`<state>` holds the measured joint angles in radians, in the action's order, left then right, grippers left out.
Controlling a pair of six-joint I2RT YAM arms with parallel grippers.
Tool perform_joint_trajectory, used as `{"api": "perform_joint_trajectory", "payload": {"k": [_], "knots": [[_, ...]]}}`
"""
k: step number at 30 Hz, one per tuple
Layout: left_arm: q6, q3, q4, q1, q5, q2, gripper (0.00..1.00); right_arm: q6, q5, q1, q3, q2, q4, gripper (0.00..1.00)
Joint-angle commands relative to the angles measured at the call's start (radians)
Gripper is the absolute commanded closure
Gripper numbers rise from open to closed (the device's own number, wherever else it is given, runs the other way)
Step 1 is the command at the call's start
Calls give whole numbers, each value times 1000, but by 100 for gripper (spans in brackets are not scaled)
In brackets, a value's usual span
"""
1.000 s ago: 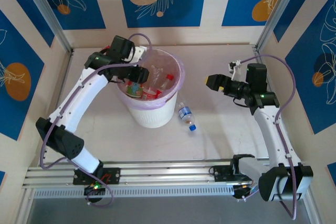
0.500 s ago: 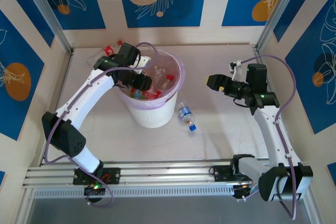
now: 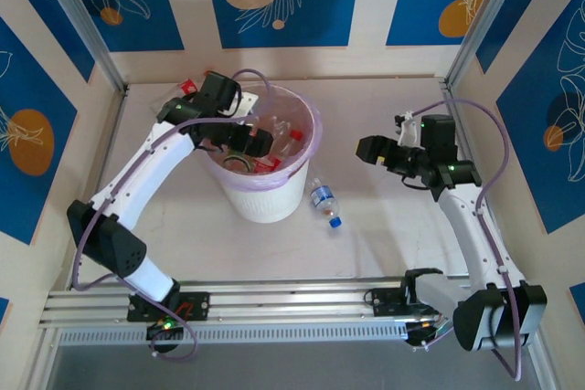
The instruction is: Put the plastic bottles in the bin
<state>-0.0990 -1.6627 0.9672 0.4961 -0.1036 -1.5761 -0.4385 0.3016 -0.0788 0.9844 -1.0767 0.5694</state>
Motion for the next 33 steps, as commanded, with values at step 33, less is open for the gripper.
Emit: {"api": "perform_joint_trajectory", "payload": {"k": [33], "knots": [[-106,42,-134,-2,-37,121,5,-122,-313,-405,-155,-427,-102,7]]}}
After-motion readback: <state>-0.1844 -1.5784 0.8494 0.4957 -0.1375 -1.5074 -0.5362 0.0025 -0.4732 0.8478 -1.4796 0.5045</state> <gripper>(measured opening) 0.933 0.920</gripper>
